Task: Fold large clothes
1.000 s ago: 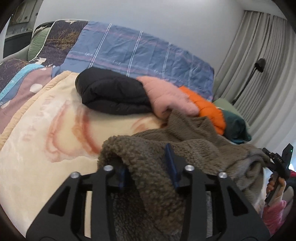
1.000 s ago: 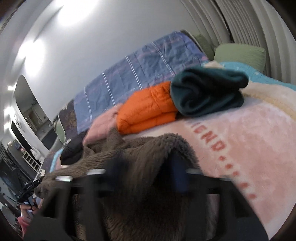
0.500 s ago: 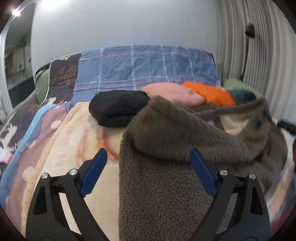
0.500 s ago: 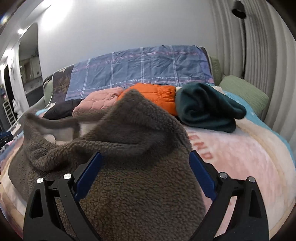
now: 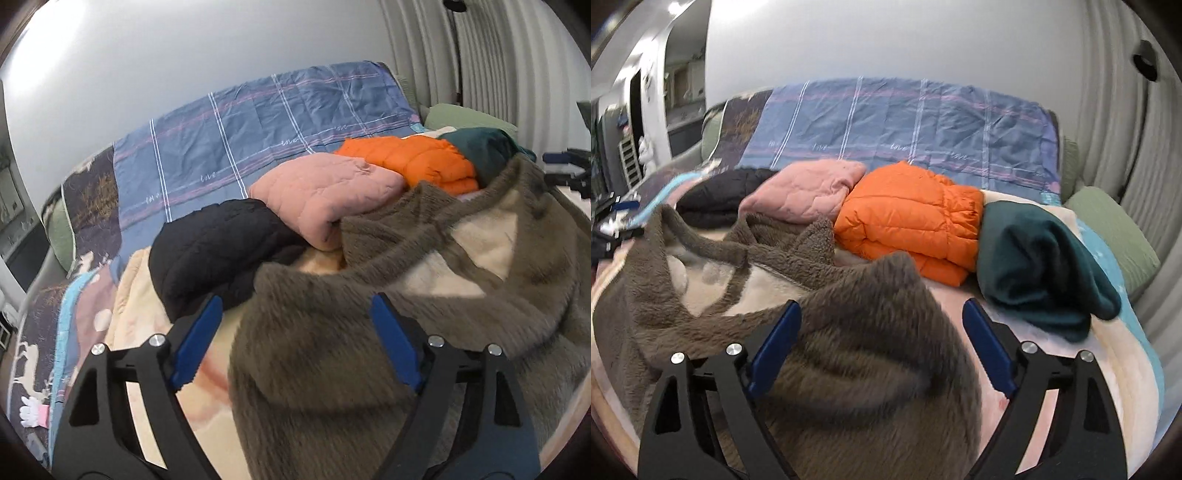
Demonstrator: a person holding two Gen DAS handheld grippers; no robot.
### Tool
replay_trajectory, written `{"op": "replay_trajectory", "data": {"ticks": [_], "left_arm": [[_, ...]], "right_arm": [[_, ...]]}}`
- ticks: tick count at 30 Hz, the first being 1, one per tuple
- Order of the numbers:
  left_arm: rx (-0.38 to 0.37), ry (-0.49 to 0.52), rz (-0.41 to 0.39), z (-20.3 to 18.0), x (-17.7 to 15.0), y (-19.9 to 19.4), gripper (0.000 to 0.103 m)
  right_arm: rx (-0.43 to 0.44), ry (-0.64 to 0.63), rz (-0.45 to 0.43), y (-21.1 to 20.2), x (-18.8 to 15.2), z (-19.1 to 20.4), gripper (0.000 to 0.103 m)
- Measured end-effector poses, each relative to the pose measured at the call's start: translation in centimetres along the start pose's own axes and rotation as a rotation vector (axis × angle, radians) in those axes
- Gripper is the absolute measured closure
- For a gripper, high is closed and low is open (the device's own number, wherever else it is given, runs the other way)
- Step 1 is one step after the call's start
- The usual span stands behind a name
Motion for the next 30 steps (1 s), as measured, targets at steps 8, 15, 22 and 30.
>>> {"op": "replay_trajectory", "data": {"ticks": [8,15,22,30], "left_arm": [[-0.249,-0.019,0.105,0.8,0.4,5.7,0.037],[-0.155,-0.147,-0.01,2.7,0.8,3.5,0.082],[-0.053,-0.222,0.05,4.8,0.8,7.7,0.081],[0.106,-0.082,0.196,2.4,-1.7,13.4,0.074]], "right_arm": [[0.186,-0.018,0.13,4.6,1.0,-1.2,0.046],[0.166,0.132,-0.019,1.4,1.4,-2.9,0.088],[0.155,0.279,0.104,6.3,1.5,-5.4,0.084],[0.099,0.307,0.195,11.3,-0.8,-6.3,0.07]]}}
Point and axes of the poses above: each gripper's, at about its wrist camera, not at the fingertips, and y roughly the way its jaws point, z to its left, x to its top, the point moved 4 cm from there along y, roughly the way its jaws point, and after that the axes turned 9 degrees about z, right-handed, at the moved point
